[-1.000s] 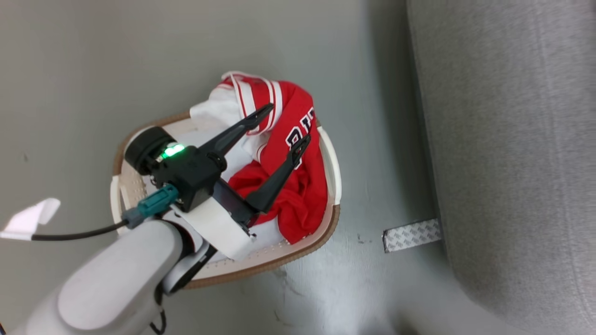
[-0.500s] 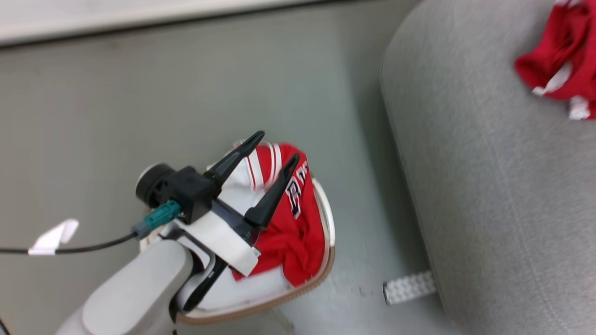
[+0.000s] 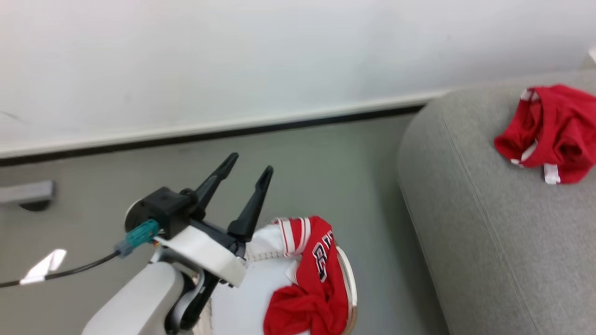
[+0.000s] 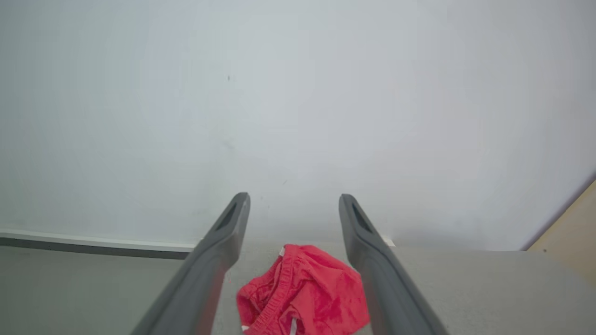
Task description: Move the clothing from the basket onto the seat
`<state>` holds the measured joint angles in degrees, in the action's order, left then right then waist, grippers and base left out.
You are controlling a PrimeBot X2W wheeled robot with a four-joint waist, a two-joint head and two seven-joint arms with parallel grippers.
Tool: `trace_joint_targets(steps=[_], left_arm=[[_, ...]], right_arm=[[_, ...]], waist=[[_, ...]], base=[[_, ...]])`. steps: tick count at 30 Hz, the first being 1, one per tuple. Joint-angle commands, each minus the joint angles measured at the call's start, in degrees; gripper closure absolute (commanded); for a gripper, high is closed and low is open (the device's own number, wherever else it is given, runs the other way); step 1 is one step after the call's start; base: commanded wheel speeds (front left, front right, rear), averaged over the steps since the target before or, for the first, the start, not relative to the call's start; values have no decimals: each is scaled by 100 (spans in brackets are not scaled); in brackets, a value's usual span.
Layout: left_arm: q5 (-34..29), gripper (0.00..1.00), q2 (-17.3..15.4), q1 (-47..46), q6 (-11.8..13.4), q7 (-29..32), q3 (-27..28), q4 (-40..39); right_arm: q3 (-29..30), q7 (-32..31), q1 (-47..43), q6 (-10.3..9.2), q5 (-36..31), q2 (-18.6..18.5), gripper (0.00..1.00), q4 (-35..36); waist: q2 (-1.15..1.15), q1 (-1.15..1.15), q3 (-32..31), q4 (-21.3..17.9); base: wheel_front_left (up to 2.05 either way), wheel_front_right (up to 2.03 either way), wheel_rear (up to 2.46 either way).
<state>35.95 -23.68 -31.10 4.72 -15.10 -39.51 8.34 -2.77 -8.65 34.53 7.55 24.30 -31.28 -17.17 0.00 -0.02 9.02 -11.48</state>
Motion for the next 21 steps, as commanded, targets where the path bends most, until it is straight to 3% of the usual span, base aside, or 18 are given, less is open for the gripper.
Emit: trace_joint_targets(steps=[1,11,16,21], left_arm=[[44,0,11,166,47,-3,114,-5],[-129,0,43,1097,255,-5,955,-49],[-268,0,97,1549,272,-5,1348,-69],[-394,0,211,1843,270,-5,1638,-92]], right_arm=[[122,63,-234,-13,-78,146,0,151],[495,540,-1688,-13,-355,1359,0,1446],[438,988,-2373,-13,-307,1851,0,1664],[414,1271,-2780,-13,-272,2108,0,1666]], waist=[[0,2,-348,245],[0,2,-863,526],[0,2,-948,705],[0,2,-1004,810]], base=[[0,0,0],[0,0,0],[0,0,0],[0,0,0]])
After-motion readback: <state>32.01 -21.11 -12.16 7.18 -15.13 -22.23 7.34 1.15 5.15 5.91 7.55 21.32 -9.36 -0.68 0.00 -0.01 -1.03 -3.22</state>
